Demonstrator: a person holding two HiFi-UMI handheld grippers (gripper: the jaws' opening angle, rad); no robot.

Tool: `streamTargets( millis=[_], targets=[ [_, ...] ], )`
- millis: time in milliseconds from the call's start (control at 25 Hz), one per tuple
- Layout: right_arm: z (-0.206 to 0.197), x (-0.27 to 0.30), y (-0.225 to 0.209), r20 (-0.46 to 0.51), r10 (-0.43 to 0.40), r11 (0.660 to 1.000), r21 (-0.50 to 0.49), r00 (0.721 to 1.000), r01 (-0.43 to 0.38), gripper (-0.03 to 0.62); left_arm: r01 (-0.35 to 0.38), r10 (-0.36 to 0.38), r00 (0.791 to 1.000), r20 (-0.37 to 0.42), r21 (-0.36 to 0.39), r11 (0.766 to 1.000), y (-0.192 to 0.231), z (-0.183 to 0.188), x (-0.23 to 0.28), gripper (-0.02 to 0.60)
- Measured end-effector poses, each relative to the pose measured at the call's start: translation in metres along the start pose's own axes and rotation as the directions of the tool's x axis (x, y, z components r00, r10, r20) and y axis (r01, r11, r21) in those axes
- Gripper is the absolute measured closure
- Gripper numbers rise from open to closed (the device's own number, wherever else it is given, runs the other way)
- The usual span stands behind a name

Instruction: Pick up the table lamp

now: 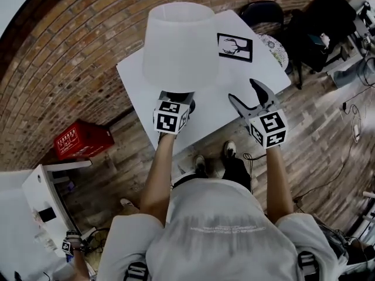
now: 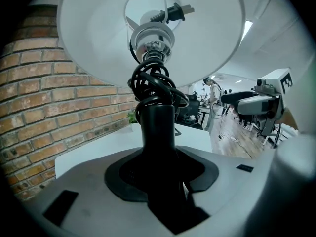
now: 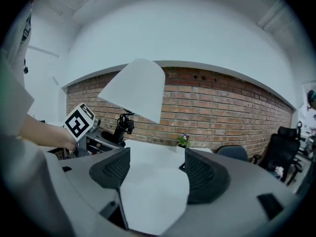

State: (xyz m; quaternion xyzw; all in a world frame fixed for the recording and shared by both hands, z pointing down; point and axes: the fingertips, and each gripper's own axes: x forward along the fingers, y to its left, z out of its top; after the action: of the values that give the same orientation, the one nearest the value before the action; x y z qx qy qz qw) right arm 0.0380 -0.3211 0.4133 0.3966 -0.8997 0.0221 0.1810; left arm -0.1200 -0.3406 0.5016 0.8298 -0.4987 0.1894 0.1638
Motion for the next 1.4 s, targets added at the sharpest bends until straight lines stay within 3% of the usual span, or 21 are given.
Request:
streamTargets(
  millis=[280, 560, 1040, 1400],
  targets=[
    [0.018, -0.026, -0.006, 0.03, -0.048, 0.998, -0.038, 0.998, 0.049, 0.261, 0.02, -0.022, 0.998, 0.052, 0.037, 0.999, -0.019, 0.032, -0.014, 0.414],
    [0.031, -0.05, -0.02, 0.062, -0.102, 0.993, -0.058, 0.993, 0.105, 0.318, 0.029, -0.037, 0.993, 0.109, 0.077, 0.997, -0.034, 0.063, -0.031, 0.414],
    [0.039, -0.061, -0.025, 0.084, -0.139, 0.988, -0.062, 0.987, 0.145, 0.591, 0.051, -0.072, 0.985, 0.154, 0.135, 0.99, -0.046, 0.085, -0.048, 0.414],
    [0.05, -0.066, -0.019, 0.09, -0.131, 0.983, -0.114, 0.987, 0.141, 0.592, 0.057, -0.086, 0.981, 0.175, 0.168, 0.984, -0.053, 0.092, -0.058, 0.414]
  ],
)
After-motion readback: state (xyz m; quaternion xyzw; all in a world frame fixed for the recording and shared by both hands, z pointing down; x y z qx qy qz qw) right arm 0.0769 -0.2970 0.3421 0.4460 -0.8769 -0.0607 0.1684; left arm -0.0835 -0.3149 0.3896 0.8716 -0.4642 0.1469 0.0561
